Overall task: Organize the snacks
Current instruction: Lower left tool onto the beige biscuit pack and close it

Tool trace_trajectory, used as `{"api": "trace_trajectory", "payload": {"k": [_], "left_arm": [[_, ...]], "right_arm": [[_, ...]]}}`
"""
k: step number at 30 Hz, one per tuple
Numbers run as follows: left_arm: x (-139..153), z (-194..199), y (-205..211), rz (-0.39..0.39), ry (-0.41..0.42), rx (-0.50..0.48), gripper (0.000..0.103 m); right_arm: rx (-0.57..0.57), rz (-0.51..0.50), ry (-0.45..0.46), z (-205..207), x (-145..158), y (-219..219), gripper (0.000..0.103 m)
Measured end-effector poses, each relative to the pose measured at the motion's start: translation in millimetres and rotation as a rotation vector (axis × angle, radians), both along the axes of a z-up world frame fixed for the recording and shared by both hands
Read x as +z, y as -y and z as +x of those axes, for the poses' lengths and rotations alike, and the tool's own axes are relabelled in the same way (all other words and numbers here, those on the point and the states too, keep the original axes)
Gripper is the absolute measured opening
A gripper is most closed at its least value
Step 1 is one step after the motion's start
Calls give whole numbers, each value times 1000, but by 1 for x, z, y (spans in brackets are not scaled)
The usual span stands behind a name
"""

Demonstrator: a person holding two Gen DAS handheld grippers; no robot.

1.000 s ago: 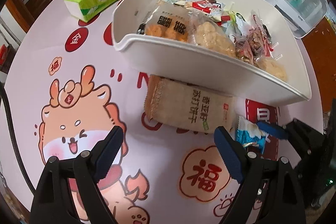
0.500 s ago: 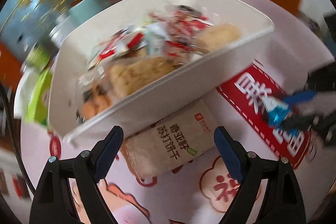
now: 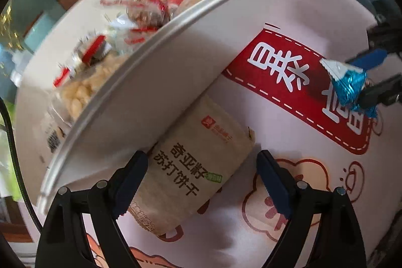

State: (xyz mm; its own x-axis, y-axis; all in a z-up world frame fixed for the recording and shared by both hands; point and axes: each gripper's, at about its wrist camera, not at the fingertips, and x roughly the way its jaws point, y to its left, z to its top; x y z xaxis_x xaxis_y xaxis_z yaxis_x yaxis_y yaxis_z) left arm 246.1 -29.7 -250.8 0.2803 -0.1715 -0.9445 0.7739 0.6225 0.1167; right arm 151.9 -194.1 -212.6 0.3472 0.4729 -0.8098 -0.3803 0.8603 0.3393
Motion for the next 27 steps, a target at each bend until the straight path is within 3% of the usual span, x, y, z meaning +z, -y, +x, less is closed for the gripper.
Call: {"api": "trace_trajectory", "payload": {"k": [8, 11, 14, 20, 27], "left_arm": [[-3, -36, 25, 66, -41, -149, 78], [0, -43, 32, 79, -11, -171, 59], [3, -41, 40, 82, -12, -186, 48], [1, -45, 65, 137, 16, -255, 42], [-2, -31, 66, 148, -22, -230, 42]], "right_arm": [[-84, 50, -48, -16, -9, 6, 32], [-95, 41, -54, -20, -12, 3, 32], [-111, 41, -64, -22, -15, 3, 32], [-125, -14, -70, -26, -17, 0, 35], [-130, -80, -61, -30, -22, -9, 40]]}}
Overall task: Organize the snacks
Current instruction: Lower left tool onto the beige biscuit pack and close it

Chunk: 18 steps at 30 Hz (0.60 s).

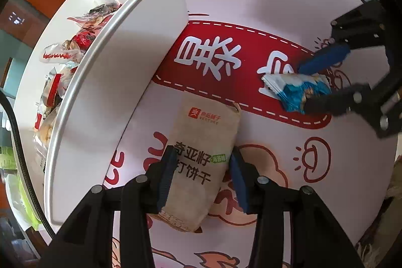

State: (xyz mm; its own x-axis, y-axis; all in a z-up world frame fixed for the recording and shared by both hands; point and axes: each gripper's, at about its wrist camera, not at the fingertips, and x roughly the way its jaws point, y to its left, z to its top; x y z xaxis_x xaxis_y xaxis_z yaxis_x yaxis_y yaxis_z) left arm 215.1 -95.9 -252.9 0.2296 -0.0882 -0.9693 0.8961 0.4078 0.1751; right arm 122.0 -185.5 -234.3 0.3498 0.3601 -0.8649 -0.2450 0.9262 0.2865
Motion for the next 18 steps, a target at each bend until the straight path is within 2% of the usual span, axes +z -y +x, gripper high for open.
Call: {"api": "trace_trajectory", "payload": {"k": [1, 3, 4, 5, 7, 9, 10, 11, 12, 13, 14, 18], "left_arm": [[-1, 2, 4, 24, 9, -6, 43], [-7, 3, 12, 59, 27, -48, 61], [-9, 0, 15, 81, 58, -71, 78], [-10, -4, 17, 91, 102, -91, 87], [-10, -7, 22, 98, 144, -122, 89], [-11, -2, 25, 85, 120, -96, 89], [-10, 1, 26, 70, 92, -70, 89], [-10, 4, 25, 51, 50, -44, 82], [-9, 7, 21, 28, -2, -23, 74], [-7, 13, 20, 0, -33, 9, 61], [-4, 12, 18, -4, -7, 24, 46], [6, 15, 16, -63, -39, 72, 35]], "right_arm": [[1, -12, 2, 0, 0, -2, 41], [2, -32, 9, -1, 0, -6, 42], [1, -36, 12, -1, 0, -7, 43], [-1, -42, 14, -2, 0, -7, 43], [-6, -45, 16, -3, 0, -9, 43], [-9, -48, 17, -4, 0, -8, 43], [-11, -48, 15, -4, -1, -8, 43], [-12, -48, 15, -5, -1, -9, 43], [-11, -47, 11, -5, 0, -11, 43], [-5, -45, 7, -5, 0, -12, 43], [0, -44, 3, -5, 0, -13, 42], [21, -56, 4, -7, 0, -18, 34]]}}
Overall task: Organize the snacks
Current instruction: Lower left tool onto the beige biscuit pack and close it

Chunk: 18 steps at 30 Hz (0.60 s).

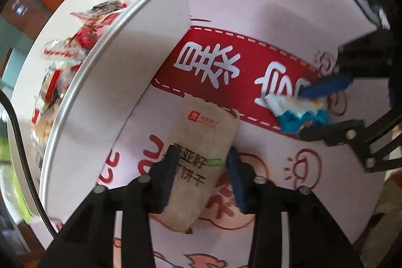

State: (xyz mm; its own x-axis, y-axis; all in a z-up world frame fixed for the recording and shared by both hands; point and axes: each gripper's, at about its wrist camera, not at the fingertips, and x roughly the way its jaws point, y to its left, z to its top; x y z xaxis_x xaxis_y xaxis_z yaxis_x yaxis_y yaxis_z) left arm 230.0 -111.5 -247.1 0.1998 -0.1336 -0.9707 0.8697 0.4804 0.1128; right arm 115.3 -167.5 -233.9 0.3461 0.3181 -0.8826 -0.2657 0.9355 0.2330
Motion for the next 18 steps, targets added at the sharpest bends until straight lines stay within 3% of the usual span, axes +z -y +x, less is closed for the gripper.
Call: {"api": "trace_trajectory", "payload": {"k": [3, 5, 14, 18], "left_arm": [[8, -5, -5, -32, -12, 52, 19], [13, -4, -10, -62, -80, 100, 1], [22, 2, -58, -164, -142, 305, 0], [37, -4, -78, -189, -140, 303, 0]], "right_arm": [[6, 19, 6, -3, 4, -3, 32], [5, 30, 17, -2, 9, -5, 32], [7, 86, 65, 3, 32, -6, 32], [18, 87, 64, 5, 35, -8, 32]]}}
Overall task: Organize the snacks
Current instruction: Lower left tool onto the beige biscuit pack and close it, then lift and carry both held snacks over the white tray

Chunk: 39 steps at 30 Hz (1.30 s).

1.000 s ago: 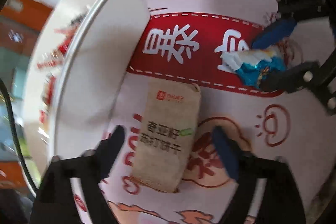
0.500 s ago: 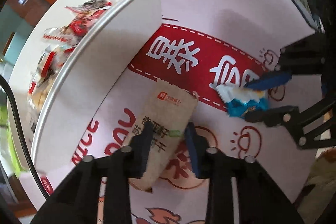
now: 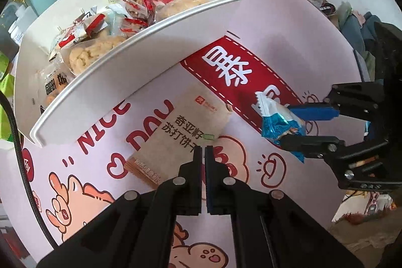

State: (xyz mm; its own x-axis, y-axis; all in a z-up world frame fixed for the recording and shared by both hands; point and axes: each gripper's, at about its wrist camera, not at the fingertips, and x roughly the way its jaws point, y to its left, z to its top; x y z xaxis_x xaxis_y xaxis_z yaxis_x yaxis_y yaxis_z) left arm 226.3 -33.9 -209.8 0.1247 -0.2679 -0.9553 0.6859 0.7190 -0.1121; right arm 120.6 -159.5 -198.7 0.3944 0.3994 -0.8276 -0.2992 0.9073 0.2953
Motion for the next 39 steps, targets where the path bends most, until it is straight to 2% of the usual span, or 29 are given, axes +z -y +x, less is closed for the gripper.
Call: {"api": "trace_trajectory", "payload": {"k": [1, 3, 4, 5, 9, 16, 18, 19, 21, 22, 23, 25, 27, 30, 34, 39], "left_arm": [[2, -2, -1, 5, 5, -7, 5], [4, -4, -6, 37, 40, -20, 31], [3, -12, -6, 56, 55, -35, 59], [3, -12, -6, 71, 72, -55, 75], [-8, -22, 3, 143, 126, -132, 75], [-40, -20, 24, 210, 97, -289, 75], [-44, -21, 29, 233, 115, -325, 78], [-43, -21, 30, 218, 122, -341, 77], [-44, -16, 32, 208, 85, -347, 75], [-43, -13, 32, 192, 71, -344, 63], [-41, -11, 33, 169, 55, -341, 57], [-39, -11, 32, 162, 29, -328, 56], [-36, -16, 31, 180, 52, -317, 56], [-21, -21, 26, 177, 68, -235, 56], [24, -25, 4, 92, 79, -98, 56], [95, -25, -14, 75, 199, 22, 56]], "right_arm": [[4, 2, -3, 2, -1, -3, 32], [11, 5, -9, 0, -2, -6, 32], [14, 6, -12, 0, -2, -7, 32], [17, 7, -15, 0, -3, -8, 32], [16, 16, -23, -3, -6, -8, 32], [-11, 21, -45, -10, -13, 0, 32], [-20, 21, -52, -12, -15, 3, 32], [-24, 21, -55, -12, -16, 5, 32], [-33, 23, -59, -14, -17, 8, 32], [-36, 27, -60, -15, -17, 9, 32], [-40, 31, -59, -15, -16, 10, 32], [-48, 39, -56, -15, -15, 12, 32], [-56, 48, -51, -14, -13, 14, 32], [-61, 51, -32, -13, -6, 15, 32], [-57, 56, -6, -10, 7, 14, 32], [-12, 73, 82, 2, 47, 0, 32]]}}
